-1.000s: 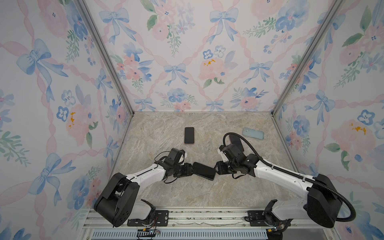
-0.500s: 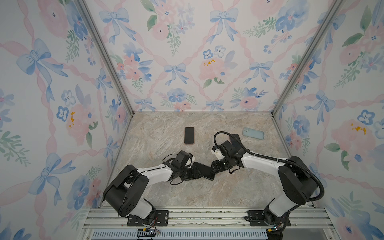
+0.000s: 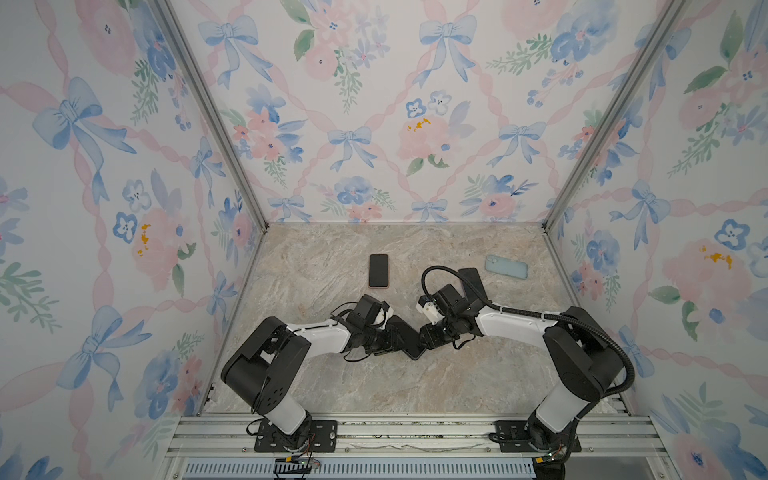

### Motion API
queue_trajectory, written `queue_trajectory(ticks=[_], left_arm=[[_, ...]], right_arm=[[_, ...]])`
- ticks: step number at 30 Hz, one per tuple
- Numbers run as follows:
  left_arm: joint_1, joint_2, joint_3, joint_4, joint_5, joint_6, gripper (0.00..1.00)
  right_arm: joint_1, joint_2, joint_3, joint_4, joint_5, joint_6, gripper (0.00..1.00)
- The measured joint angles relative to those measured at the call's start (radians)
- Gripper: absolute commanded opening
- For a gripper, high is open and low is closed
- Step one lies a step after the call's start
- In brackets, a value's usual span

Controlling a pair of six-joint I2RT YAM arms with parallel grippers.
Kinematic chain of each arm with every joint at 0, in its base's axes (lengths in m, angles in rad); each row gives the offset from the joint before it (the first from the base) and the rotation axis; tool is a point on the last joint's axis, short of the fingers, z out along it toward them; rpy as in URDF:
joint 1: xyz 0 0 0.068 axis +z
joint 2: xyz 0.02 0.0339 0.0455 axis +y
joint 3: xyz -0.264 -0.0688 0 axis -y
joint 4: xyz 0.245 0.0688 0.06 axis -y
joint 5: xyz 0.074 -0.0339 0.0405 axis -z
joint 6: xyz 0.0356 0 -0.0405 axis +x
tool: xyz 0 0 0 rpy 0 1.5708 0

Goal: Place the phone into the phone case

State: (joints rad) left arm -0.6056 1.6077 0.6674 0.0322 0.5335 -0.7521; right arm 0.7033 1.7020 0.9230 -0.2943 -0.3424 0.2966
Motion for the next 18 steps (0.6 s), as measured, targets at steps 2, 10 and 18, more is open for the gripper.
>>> queue_trajectory(ticks=[2,10,18], left_arm=[[0.001,0.011,0.011,0.000,0.000,0.005,0.40],[0.007,0.050,0.048,-0.004,-0.006,0.019,0.32],[0.018,0.072,0.064,-0.004,-0.013,0.042,0.26]], right_arm=[[0.011,-0.007,-0.013,0.007,-0.003,0.012,0.42],[0.058,-0.061,-0.077,0.033,0.003,0.113,0.40],[0.100,-0.117,-0.112,0.059,0.046,0.240,0.50]])
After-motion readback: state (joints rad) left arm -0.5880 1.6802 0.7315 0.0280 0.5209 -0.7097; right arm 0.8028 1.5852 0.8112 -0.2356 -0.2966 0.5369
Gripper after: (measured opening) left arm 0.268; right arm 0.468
